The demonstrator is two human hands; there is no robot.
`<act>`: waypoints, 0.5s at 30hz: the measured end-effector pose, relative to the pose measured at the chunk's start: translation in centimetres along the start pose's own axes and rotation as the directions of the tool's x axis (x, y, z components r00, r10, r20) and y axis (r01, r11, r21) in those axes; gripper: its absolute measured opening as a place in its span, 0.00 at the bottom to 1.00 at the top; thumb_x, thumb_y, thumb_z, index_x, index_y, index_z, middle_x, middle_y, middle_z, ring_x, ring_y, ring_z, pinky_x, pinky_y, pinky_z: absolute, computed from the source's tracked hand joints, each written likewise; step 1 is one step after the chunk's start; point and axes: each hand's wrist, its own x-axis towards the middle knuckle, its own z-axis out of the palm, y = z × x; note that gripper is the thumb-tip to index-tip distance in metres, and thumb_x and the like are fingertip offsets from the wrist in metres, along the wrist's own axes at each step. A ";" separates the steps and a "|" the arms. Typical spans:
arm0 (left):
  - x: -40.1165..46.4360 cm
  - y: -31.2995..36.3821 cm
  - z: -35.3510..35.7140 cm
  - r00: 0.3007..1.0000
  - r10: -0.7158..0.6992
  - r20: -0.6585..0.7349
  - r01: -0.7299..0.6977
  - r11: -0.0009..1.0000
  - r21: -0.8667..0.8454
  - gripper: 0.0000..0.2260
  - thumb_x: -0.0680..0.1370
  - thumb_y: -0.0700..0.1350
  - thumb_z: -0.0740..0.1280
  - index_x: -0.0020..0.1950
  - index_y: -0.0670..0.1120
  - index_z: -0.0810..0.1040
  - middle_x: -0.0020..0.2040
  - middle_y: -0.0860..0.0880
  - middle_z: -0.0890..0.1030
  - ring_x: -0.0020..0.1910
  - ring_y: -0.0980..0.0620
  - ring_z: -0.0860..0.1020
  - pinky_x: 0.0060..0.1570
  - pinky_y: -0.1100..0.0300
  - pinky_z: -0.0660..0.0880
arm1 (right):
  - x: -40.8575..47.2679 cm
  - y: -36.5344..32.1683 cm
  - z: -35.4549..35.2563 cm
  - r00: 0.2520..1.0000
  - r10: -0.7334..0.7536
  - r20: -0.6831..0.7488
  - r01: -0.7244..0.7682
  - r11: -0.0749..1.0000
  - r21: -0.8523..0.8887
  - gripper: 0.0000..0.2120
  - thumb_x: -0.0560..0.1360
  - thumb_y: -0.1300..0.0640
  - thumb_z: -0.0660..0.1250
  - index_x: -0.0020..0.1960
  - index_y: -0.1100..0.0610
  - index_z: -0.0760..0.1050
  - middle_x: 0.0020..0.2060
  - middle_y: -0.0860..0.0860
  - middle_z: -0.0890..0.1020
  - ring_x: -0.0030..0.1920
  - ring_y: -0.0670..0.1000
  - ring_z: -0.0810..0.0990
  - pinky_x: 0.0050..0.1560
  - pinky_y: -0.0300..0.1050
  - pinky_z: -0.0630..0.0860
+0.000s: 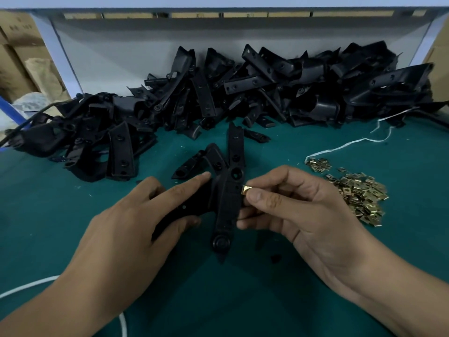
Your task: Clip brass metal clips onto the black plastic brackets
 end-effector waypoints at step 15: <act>0.0 -0.2 0.2 0.999 0.030 -0.034 -0.031 0.999 -0.021 0.26 0.77 0.62 0.61 0.73 0.78 0.60 0.46 0.59 0.72 0.37 0.57 0.76 0.34 0.52 0.77 | 0.1 -0.1 0.0 1.000 0.007 0.005 -0.007 1.000 -0.029 0.05 0.68 0.63 0.77 0.44 0.62 0.86 0.40 0.64 0.85 0.39 0.61 0.87 0.40 0.50 0.84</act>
